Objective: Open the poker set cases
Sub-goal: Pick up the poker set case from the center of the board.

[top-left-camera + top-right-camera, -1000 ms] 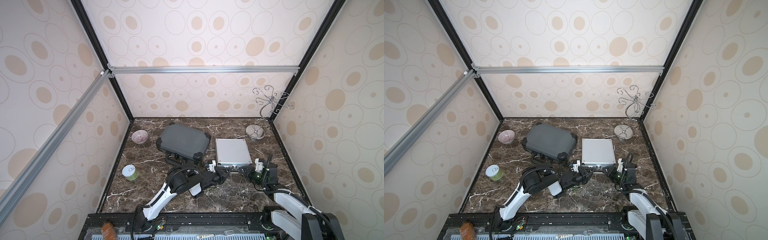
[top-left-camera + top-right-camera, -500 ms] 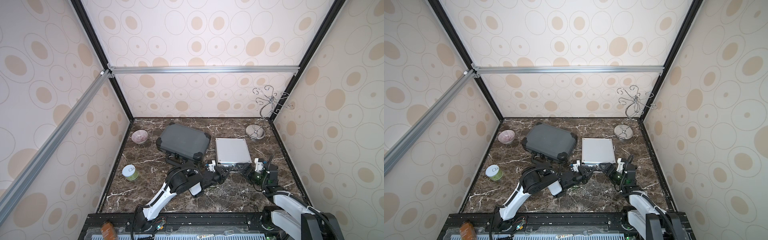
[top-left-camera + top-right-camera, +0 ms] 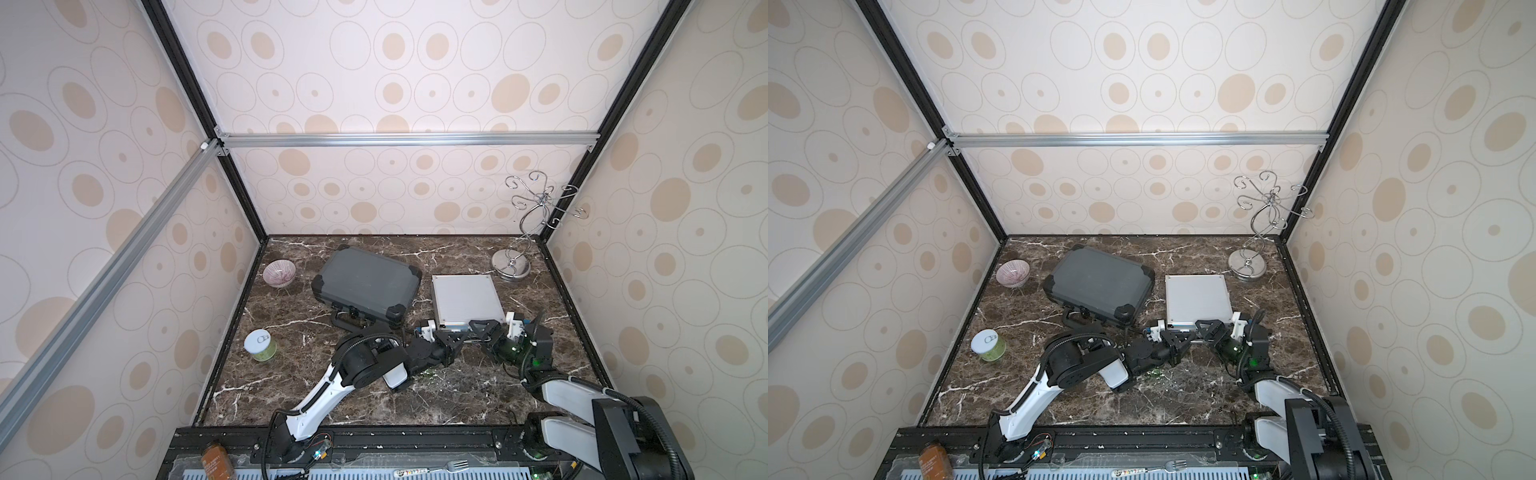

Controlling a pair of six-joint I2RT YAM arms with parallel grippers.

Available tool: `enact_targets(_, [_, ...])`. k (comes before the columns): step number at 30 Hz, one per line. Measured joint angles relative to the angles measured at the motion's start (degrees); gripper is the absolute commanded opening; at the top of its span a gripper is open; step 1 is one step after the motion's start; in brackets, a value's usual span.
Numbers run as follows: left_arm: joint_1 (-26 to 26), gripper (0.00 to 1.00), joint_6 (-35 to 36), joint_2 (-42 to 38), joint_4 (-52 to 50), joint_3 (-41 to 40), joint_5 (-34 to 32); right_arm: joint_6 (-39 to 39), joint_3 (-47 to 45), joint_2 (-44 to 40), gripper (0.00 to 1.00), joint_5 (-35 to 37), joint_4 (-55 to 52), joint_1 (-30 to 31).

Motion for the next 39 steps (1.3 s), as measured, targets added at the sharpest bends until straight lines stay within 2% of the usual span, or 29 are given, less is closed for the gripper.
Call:
enact_targets(10, [0.0,0.00,-1.9,-0.5,-1.8,0.8,0.0,4.5,-0.3,5.0,0.92,-0.4,7.8,0.2])
enact_targets(39, [0.3,0.00,-3.7,-0.8,-5.5,3.9,0.2,8.7,-0.5,5.7,0.88,-0.7,10.3,0.3])
